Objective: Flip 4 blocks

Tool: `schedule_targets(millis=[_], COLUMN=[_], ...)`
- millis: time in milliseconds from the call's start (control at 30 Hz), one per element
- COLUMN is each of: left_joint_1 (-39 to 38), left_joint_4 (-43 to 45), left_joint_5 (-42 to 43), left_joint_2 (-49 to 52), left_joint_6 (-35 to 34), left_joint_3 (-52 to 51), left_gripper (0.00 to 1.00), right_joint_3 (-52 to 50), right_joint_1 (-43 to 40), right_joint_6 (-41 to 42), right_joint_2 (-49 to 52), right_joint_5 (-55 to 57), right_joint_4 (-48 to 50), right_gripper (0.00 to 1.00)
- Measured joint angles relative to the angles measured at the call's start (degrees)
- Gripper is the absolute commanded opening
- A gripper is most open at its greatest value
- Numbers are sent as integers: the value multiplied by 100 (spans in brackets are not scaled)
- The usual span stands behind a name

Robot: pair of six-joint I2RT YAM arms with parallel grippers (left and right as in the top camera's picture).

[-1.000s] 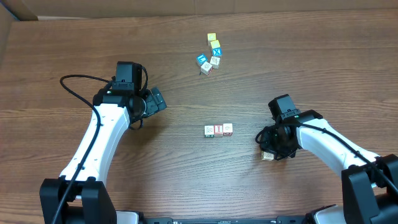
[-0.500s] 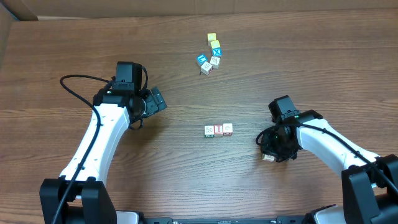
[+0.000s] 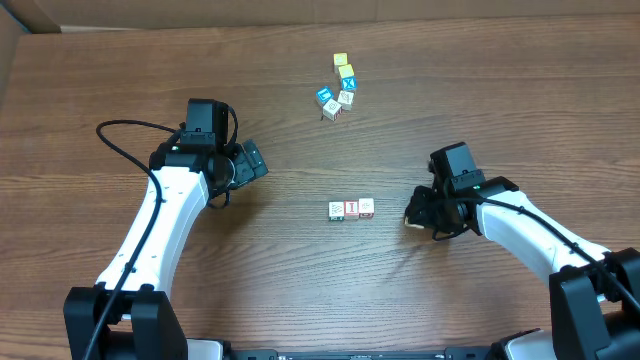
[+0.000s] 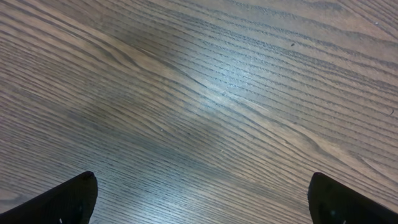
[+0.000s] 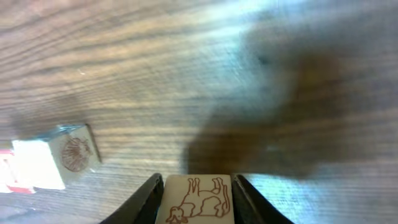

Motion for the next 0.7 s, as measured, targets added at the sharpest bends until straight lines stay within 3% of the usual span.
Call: schedule_targets(millis=[133, 300, 433, 567, 700], left_joint_1=[0, 0, 0, 0, 0], left_joint_4=[0, 0, 0, 0, 0], left_joint_5=[0, 0, 0, 0, 0], left_joint_2=[0, 0, 0, 0, 0], left_joint_6=[0, 0, 0, 0, 0], left_joint_3=[0, 0, 0, 0, 0], left_gripper=[100, 100, 100, 100, 100], right_joint_3=[0, 0, 0, 83, 417], right_joint_1=[2, 2, 2, 0, 0], right_joint_6=[0, -2, -24, -52, 0], right_joint_2=[0, 0, 0, 0, 0], right_joint_5=[44, 109, 127, 151, 153], right_joint_4=[160, 278, 295, -50, -636], right_gripper=[44, 59, 58, 45, 56])
